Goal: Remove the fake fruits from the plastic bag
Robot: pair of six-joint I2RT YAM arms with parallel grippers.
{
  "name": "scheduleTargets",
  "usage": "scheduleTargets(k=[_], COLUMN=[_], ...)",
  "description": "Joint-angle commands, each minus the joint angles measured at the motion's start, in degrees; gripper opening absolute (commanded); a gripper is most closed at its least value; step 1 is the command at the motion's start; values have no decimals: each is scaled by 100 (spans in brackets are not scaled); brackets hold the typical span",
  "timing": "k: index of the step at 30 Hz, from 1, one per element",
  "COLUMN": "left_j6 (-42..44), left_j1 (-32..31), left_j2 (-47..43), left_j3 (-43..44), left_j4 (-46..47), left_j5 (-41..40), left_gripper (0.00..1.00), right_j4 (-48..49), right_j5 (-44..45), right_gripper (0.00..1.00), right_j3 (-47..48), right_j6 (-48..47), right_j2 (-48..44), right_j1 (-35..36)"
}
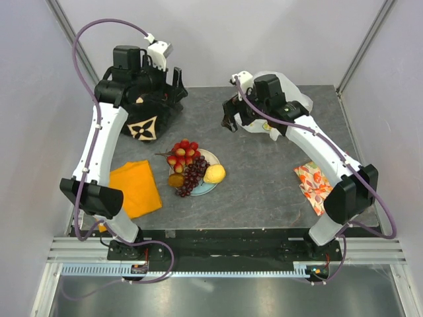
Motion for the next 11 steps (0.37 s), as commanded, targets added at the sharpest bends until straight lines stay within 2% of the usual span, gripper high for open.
scheduleTargets(k=[1, 5, 8, 11], left_j6=[-238, -642, -292, -317], left_j1=[-5, -5, -5, -5], left_j2=[-584, -699, -830, -884], left_j3=[-75, -497, -867, -1025], left_j4=[812, 778, 769, 769], left_j5=[220, 114, 159, -183], left_gripper=[99, 99, 99, 99], right_j4=[1700, 1641, 1579, 1641], right_j5=[1552, 2495, 2619, 2558], right_gripper=[98, 98, 98, 98], right_j3=[-550, -393, -436, -559], right_j6=[275, 759, 812, 812], right_j2=[-699, -490, -427, -480], right_j1=[-10, 122, 122, 122])
